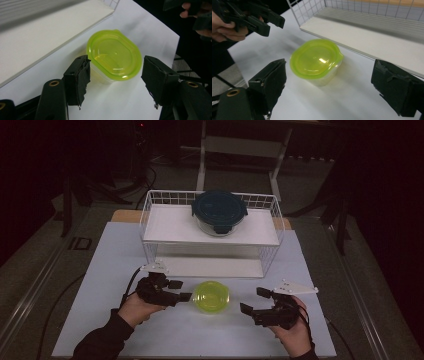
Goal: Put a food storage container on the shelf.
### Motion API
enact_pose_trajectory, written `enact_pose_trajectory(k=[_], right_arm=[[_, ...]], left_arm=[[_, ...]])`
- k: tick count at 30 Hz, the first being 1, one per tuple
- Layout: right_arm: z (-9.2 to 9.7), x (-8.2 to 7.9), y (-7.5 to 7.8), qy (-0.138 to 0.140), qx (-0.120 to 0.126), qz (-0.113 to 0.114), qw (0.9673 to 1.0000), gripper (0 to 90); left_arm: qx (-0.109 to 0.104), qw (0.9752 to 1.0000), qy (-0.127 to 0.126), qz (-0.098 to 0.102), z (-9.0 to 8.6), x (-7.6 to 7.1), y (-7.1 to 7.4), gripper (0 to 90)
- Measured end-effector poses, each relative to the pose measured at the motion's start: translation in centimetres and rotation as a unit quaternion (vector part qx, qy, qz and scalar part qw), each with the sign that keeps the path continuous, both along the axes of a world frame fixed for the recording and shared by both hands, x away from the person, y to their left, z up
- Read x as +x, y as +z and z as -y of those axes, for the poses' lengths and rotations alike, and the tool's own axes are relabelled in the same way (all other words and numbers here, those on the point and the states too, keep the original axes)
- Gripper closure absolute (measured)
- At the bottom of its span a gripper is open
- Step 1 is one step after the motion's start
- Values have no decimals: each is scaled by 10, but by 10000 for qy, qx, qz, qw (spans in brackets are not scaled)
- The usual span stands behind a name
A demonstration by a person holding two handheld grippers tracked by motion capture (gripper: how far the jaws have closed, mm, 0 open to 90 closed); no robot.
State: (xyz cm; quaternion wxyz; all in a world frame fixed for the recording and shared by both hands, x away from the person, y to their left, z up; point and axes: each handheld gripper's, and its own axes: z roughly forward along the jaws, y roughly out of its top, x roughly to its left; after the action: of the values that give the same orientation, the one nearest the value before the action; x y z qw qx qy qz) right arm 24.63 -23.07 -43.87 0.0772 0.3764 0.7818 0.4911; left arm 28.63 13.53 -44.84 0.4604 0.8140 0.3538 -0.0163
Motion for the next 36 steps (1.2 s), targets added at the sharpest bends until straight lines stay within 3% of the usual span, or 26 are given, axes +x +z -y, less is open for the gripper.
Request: enact_pose_trajectory(k=[6,12,16,18,20,22,27,28,30,33,35,36], right_arm=[[-12,15,-8,-58,191,-380,9991,140],[-23,31,-19,-196,187,-765,9967,154],[-29,40,-29,-387,276,-1083,9930,225],[-32,43,-35,-465,260,-1286,9903,248],[-35,45,-41,-556,311,-1557,9857,285],[-37,47,-45,-634,297,-1691,9831,342],[-38,52,-53,-873,408,-2089,9732,453],[-38,52,-53,-873,408,-2089,9732,453],[-37,55,-56,-915,464,-2259,9687,539],[-38,55,-59,-870,516,-2418,9650,622],[-39,55,-59,-840,546,-2451,9643,625],[-39,54,-60,-805,597,-2534,9621,668]], left_arm=[[-129,9978,297,-583,6,14,-13,375],[-185,9922,528,-1114,15,24,-32,375],[-235,9873,692,-1411,19,29,-41,382],[-329,9838,778,-1582,19,31,-46,388],[-286,9824,837,-1643,19,32,-49,397],[-402,9798,838,-1771,19,33,-52,423],[-496,9776,785,-1890,20,35,-54,538],[-496,9776,785,-1890,20,35,-54,560],[-505,9761,765,-1970,21,35,-55,607],[-488,9755,651,-2043,24,34,-57,659],[-540,9746,647,-2075,25,33,-58,673],[-562,9742,645,-2088,25,33,-57,702]])
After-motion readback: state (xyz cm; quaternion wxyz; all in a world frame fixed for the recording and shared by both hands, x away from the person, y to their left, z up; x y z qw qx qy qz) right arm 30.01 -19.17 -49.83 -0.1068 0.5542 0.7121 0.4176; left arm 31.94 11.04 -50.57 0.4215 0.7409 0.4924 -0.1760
